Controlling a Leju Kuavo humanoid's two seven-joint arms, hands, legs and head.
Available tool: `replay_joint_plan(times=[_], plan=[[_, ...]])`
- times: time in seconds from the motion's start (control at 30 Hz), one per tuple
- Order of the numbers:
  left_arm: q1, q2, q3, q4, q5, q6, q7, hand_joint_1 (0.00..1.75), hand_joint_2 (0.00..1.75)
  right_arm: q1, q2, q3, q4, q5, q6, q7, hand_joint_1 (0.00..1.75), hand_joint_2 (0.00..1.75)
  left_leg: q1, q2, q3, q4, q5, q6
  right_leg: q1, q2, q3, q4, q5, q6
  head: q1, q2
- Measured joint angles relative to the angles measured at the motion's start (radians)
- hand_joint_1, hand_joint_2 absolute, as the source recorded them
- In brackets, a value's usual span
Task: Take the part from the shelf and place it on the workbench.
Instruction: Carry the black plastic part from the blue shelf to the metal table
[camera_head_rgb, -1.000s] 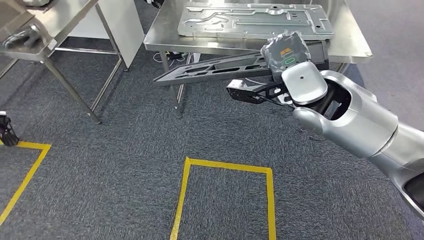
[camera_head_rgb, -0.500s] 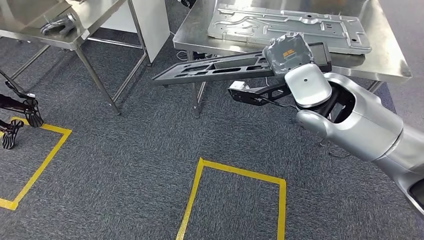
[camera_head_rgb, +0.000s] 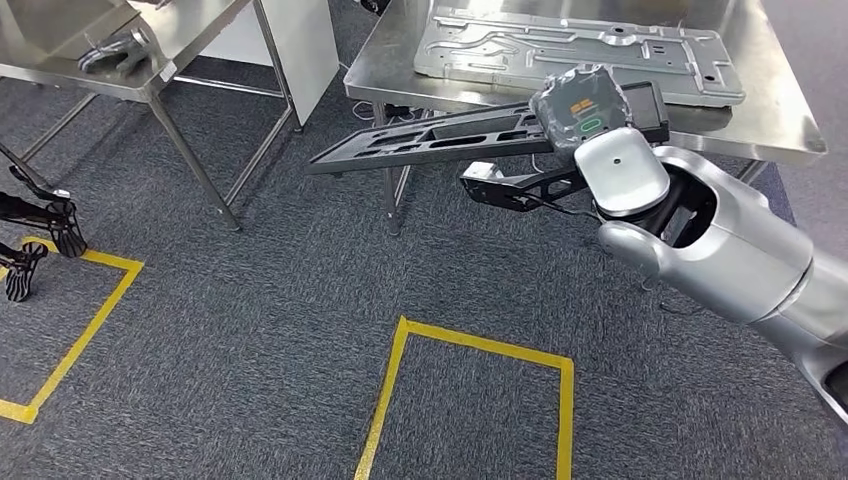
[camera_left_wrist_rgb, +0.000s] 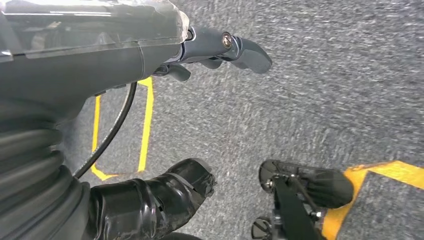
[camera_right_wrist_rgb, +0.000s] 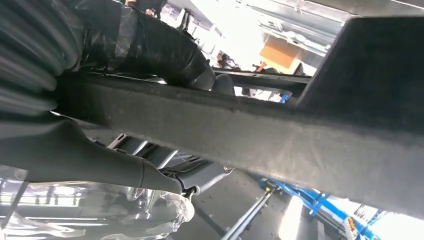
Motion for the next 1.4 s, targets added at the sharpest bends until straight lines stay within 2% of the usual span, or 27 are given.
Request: replay_joint_plan(times=[0.07,0.13,0.17,0.23,0.27,0.3,0.33,0.4,0.47,0.53,0.63,0.67,0.73,0.77,0.8,0.83,0.9,0.97,1.07,1.13,1.17,1.23,1.27,1.3,1.33,1.37,1.4], plan=[[-0.001,0.001,0.0,0.0,-0.001,0.001,-0.002,0.0,1.75,0.0,-0.003,0.0,-0.003,0.0,-0.001,0.0,1.75,1.75,-0.002,-0.002,0.006,-0.007,-0.002,0.013,0.0,0.0,0.003,-0.005,-0.002,0.012,0.0,0.0],[0.0,0.002,0.0,0.0,-0.002,0.002,-0.003,0.0,1.75,0.002,-0.006,0.0,-0.008,0.001,-0.002,0.0,1.75,1.75,0.0,-0.002,0.018,-0.019,0.0,0.027,-0.001,0.0,-0.003,0.017,-0.019,0.021,0.002,0.0],[-0.001,0.002,0.0,0.0,-0.003,0.002,-0.003,0.0,1.75,0.002,-0.008,0.0,-0.01,0.001,-0.002,0.001,1.75,1.75,0.002,-0.002,0.025,-0.025,0.001,0.034,-0.001,0.001,-0.021,0.055,-0.04,0.023,0.004,0.0],[-0.002,0.002,0.0,0.0,-0.004,0.004,-0.003,0.0,1.75,0.004,-0.012,0.0,-0.012,0.001,-0.004,0.001,1.75,1.75,0.0,-0.003,0.03,-0.025,-0.004,0.046,0.002,0.001,-0.086,0.179,-0.091,0.023,0.008,0.0],[-0.002,0.002,0.0,0.0,-0.004,0.006,-0.003,0.0,1.75,0.006,-0.014,0.0,-0.013,0.002,-0.004,0.001,1.75,1.75,-0.001,-0.005,0.032,-0.024,-0.007,0.049,0.003,0.002,-0.119,0.233,-0.105,0.023,0.009,0.0],[-0.002,0.003,0.0,0.0,-0.004,0.007,-0.004,0.0,1.75,0.009,-0.016,0.0,-0.013,0.002,-0.004,0.001,1.75,1.75,-0.002,-0.007,0.034,-0.022,-0.01,0.05,0.003,0.002,-0.14,0.259,-0.101,0.023,0.01,0.0],[-0.002,0.003,0.0,0.0,-0.005,0.007,-0.004,0.0,1.75,0.012,-0.017,0.0,-0.013,0.002,-0.004,0.001,1.75,1.75,-0.003,-0.009,0.037,-0.02,-0.014,0.05,0.004,0.002,-0.141,0.244,-0.076,0.022,0.01,0.0],[-0.001,0.003,0.0,0.0,-0.008,0.008,-0.004,0.0,1.75,0.013,-0.018,0.0,-0.014,0.003,-0.004,0.001,1.75,1.75,-0.004,-0.013,0.042,-0.012,-0.024,0.045,0.005,0.002,-0.096,0.128,-0.001,0.014,0.01,0.0],[-0.003,0.003,0.0,0.0,-0.01,0.008,-0.005,0.0,1.75,0.012,-0.018,0.0,-0.016,0.005,-0.005,0.001,1.75,1.75,-0.007,-0.017,0.042,-0.002,-0.034,0.037,0.01,0.004,-0.051,0.029,0.035,0.007,0.009,0.0],[-0.003,0.003,0.0,0.0,-0.01,0.009,-0.007,0.0,1.75,0.012,-0.018,0.0,-0.018,0.008,-0.006,0.001,1.75,1.75,-0.01,-0.019,0.04,-0.001,-0.037,0.029,0.013,0.005,-0.04,0.007,0.034,0.001,0.009,0.0],[-0.002,0.003,0.0,0.0,-0.011,0.011,-0.009,0.0,1.75,0.011,-0.019,0.0,-0.02,0.01,-0.006,0.001,1.75,1.75,-0.008,-0.016,0.029,0.026,-0.058,0.014,0.005,0.003,-0.03,-0.005,0.037,-0.011,0.006,0.0],[-0.003,0.003,0.0,0.0,-0.011,0.012,-0.009,0.0,1.75,0.011,-0.019,0.0,-0.021,0.011,-0.006,0.001,1.75,1.75,-0.007,-0.013,0.009,0.068,-0.081,0.008,0.003,0.002,-0.025,-0.009,0.037,-0.015,0.005,0.0],[-0.004,0.004,0.0,0.0,-0.011,0.012,-0.01,0.0,1.75,0.012,-0.02,0.0,-0.022,0.015,-0.006,0.001,1.75,1.75,-0.001,-0.009,-0.054,0.194,-0.133,-0.001,0.002,0.001,-0.021,-0.01,0.033,-0.021,0.002,0.0],[-0.003,0.004,0.0,0.0,-0.011,0.013,-0.01,0.0,1.75,0.014,-0.02,0.0,-0.022,0.017,-0.006,0.001,1.75,1.75,0.002,-0.009,-0.083,0.244,-0.144,-0.005,0.002,0.001,-0.019,-0.009,0.031,-0.022,0.002,0.0],[-0.002,0.004,0.0,0.0,-0.011,0.013,-0.009,0.0,1.75,0.016,-0.02,0.0,-0.022,0.02,-0.005,0.001,1.75,1.75,0.005,-0.008,-0.099,0.264,-0.139,-0.008,0.001,0.001,-0.017,-0.009,0.029,-0.022,0.002,0.0],[-0.002,0.004,0.0,0.0,-0.011,0.014,-0.009,0.0,1.75,0.018,-0.02,0.0,-0.023,0.022,-0.005,0.001,1.75,1.75,0.007,-0.008,-0.096,0.246,-0.114,-0.011,-0.001,0.002,-0.013,-0.008,0.025,-0.02,0.002,0.0],[-0.001,0.004,0.0,0.0,-0.011,0.015,-0.008,0.0,1.75,0.02,-0.02,0.0,-0.024,0.027,-0.004,0.001,1.75,1.75,0.011,-0.005,-0.044,0.119,-0.041,-0.013,-0.004,0.002,-0.006,-0.005,0.018,-0.013,0.002,0.0],[-0.003,0.004,0.0,0.0,-0.011,0.016,-0.008,0.0,1.75,0.019,-0.021,0.0,-0.026,0.031,-0.004,0.001,1.75,1.75,0.008,-0.002,0.004,0.015,-0.005,-0.008,-0.002,0.003,-0.003,-0.004,0.012,-0.002,0.002,0.0],[-0.005,0.004,0.0,0.0,-0.011,0.016,-0.007,0.0,1.75,0.019,-0.023,0.0,-0.029,0.034,-0.004,0.001,1.75,1.75,0.005,-0.003,0.014,-0.006,-0.006,0.009,0.001,0.004,-0.004,-0.008,0.011,0.015,0.002,0.0],[-0.005,0.004,0.0,0.0,-0.011,0.017,-0.007,0.0,1.75,0.02,-0.025,-0.001,-0.032,0.033,-0.006,0.001,1.75,1.75,0.007,-0.002,0.022,-0.017,-0.002,0.023,-0.001,0.003,-0.015,0.021,-0.009,0.022,0.004,0.0],[-0.005,0.004,0.0,0.0,-0.011,0.017,-0.007,0.0,1.75,0.021,-0.026,-0.002,-0.033,0.033,-0.009,0.001,1.75,1.75,0.007,-0.001,0.026,-0.021,-0.002,0.03,-0.001,0.003,-0.036,0.064,-0.032,0.024,0.005,0.0],[-0.006,0.004,0.0,0.0,-0.011,0.019,-0.007,0.0,1.75,0.025,-0.03,-0.003,-0.033,0.03,-0.015,0.002,1.75,1.75,0.004,0.001,0.03,-0.021,-0.005,0.039,0.002,0.003,-0.102,0.193,-0.084,0.024,0.007,0.0],[-0.006,0.004,0.0,0.0,-0.011,0.02,-0.007,0.0,1.75,0.029,-0.033,-0.004,-0.033,0.027,-0.019,0.003,1.75,1.75,0.002,0.003,0.031,-0.02,-0.007,0.042,0.003,0.003,-0.133,0.244,-0.095,0.024,0.007,0.0],[-0.006,0.004,0.0,0.0,-0.011,0.022,-0.007,0.0,1.75,0.034,-0.036,-0.004,-0.033,0.024,-0.021,0.004,1.75,1.75,0.001,0.006,0.033,-0.018,-0.01,0.044,0.004,0.003,-0.149,0.264,-0.089,0.023,0.007,0.0],[-0.006,0.004,0.0,0.0,-0.011,0.023,-0.007,0.0,1.75,0.038,-0.037,-0.005,-0.033,0.022,-0.022,0.004,1.75,1.75,-0.001,0.009,0.036,-0.015,-0.014,0.044,0.005,0.001,-0.145,0.244,-0.063,0.021,0.007,0.0],[-0.006,0.004,0.0,0.0,-0.011,0.023,-0.007,0.0,1.75,0.041,-0.038,-0.006,-0.033,0.02,-0.023,0.004,1.75,1.75,-0.001,0.013,0.039,-0.012,-0.018,0.043,0.007,-0.006,-0.122,0.188,-0.026,0.017,0.007,0.0],[-0.006,0.004,0.0,0.0,-0.011,0.024,-0.007,0.0,1.75,0.042,-0.039,-0.009,-0.033,0.02,-0.023,0.004,1.75,1.75,-0.003,0.018,0.042,-0.008,-0.024,0.041,0.011,-0.026,-0.093,0.122,0.006,0.011,0.008,0.0]])
